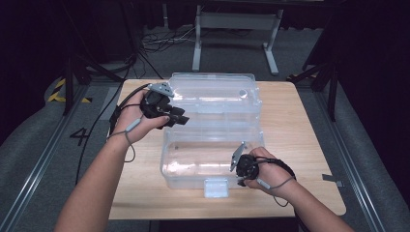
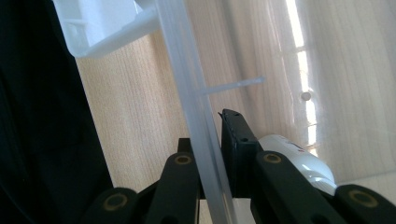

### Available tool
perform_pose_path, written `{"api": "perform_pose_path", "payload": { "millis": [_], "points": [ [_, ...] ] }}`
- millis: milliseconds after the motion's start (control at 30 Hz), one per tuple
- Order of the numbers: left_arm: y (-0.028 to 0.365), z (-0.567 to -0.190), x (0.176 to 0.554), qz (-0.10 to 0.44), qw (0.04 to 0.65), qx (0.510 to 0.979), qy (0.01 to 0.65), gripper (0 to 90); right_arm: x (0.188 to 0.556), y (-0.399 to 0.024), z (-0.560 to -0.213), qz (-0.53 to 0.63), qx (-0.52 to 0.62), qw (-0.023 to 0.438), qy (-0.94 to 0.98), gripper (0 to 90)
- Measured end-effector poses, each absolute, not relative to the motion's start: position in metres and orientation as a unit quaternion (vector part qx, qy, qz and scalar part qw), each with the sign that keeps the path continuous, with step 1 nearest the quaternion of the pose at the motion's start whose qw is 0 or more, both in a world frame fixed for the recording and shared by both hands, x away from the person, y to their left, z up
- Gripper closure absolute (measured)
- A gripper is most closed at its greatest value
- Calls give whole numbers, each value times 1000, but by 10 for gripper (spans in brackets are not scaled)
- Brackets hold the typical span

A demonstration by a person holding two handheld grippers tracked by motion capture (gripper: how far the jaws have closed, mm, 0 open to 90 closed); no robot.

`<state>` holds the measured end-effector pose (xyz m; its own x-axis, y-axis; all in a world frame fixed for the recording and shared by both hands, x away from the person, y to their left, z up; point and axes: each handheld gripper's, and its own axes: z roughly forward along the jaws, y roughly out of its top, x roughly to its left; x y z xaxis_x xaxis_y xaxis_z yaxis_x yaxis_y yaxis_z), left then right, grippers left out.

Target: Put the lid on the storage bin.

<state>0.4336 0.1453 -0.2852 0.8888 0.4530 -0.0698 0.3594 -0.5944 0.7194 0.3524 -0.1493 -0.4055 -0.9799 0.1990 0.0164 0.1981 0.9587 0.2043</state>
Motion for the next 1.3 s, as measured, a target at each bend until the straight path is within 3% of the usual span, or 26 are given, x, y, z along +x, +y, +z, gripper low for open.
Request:
{"api": "perform_pose_path", "payload": {
  "millis": [833,1300],
  "points": [
    [95,-269,475,44,380,906,183,601,352,-153,-408,118,114,-2,986,827],
    [71,-276,493,21,325,932,156,656,352,-152,-411,102,111,5,989,826]
  ]
}}
